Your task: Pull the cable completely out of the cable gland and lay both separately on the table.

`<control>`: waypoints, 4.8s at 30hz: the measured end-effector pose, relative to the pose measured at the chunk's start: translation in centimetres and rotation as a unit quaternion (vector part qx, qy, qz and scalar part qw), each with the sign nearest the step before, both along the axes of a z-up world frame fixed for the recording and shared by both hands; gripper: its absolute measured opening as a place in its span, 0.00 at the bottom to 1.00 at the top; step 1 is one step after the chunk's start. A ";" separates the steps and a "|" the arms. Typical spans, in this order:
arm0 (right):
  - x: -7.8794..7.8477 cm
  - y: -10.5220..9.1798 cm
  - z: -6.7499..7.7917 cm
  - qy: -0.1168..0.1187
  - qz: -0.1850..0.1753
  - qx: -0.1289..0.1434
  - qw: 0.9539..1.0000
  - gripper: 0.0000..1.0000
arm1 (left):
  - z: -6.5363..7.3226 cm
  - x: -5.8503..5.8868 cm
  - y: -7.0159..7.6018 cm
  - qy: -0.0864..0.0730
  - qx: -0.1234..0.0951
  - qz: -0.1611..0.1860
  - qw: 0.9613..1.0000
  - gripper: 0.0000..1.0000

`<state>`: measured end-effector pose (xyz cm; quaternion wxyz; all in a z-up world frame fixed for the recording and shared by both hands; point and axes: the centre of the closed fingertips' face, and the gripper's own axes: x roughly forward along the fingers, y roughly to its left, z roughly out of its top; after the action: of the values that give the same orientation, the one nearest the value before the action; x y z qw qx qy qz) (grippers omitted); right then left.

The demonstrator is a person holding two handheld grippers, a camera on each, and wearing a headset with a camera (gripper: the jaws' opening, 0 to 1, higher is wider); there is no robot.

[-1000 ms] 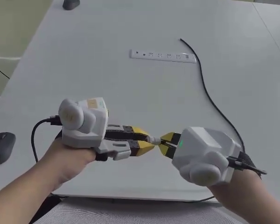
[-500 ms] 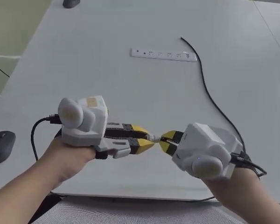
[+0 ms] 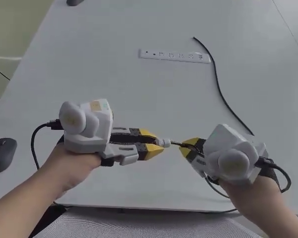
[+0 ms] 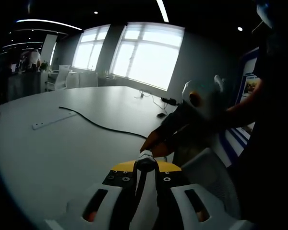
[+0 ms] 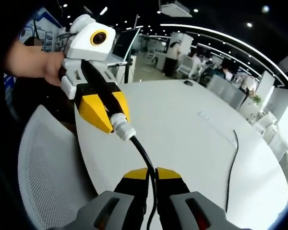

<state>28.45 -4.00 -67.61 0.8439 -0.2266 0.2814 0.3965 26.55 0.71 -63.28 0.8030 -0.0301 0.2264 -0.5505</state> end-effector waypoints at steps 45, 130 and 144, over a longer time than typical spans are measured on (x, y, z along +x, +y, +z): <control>-0.7 -5.1 -6.6 0.176 -0.236 0.163 0.942 0.02 | -0.1 -0.4 0.1 0.000 0.003 0.003 1.000 0.15; 0.1 0.9 -0.2 0.017 0.012 0.036 0.999 0.01 | -0.2 0.2 0.2 0.000 0.002 0.011 1.000 0.15; 0.6 -2.5 -3.2 0.114 -0.120 0.125 0.978 0.02 | 0.1 -0.1 0.2 -0.006 0.002 0.011 1.000 0.15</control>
<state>29.01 -6.47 -70.84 0.8692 -0.0370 0.3494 0.3481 26.49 0.93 -63.22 0.8105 -0.0274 0.2220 -0.5414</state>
